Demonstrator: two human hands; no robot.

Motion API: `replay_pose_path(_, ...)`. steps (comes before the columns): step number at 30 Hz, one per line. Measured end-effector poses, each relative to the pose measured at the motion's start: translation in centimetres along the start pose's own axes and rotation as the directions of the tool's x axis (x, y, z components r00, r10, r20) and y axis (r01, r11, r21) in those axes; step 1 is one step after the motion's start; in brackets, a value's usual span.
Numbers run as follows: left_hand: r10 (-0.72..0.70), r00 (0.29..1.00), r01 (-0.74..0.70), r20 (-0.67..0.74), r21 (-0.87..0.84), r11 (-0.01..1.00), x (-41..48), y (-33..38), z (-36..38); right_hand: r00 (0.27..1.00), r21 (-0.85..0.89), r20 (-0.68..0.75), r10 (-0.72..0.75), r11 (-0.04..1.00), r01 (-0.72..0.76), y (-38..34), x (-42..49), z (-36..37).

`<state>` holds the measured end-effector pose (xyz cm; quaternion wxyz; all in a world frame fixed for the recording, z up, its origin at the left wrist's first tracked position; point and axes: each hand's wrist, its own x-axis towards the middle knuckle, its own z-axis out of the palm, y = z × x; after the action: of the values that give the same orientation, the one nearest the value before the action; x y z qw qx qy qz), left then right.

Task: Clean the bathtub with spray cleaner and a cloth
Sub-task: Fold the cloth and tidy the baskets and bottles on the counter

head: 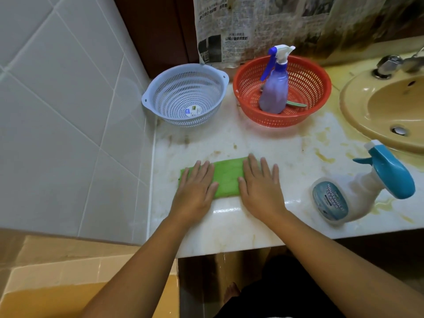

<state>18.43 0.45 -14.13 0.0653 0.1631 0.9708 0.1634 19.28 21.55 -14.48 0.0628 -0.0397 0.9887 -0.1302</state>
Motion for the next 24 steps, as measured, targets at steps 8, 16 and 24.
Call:
replay_pose_path(8, 0.069, 0.966, -0.077, -0.251, -0.023, 0.997, -1.9, 2.5, -0.2, 0.953, 0.368, -0.145, 0.265, 0.909, -0.197, -0.7, -2.1, -1.4)
replay_pose_path(16, 0.154, 0.978, -0.181, -0.142, -0.202, 0.962, -2.9, 5.6, 1.0, 0.914, 0.826, 0.164, 0.372, 0.454, -0.333, -0.8, -2.1, -5.1)
replay_pose_path(24, -0.057, 0.974, -0.054, -0.22, -0.468, 0.882, -3.8, 7.2, -0.6, 0.969, 0.971, 0.201, 0.143, -0.158, -0.178, -1.4, -6.1, -5.8)
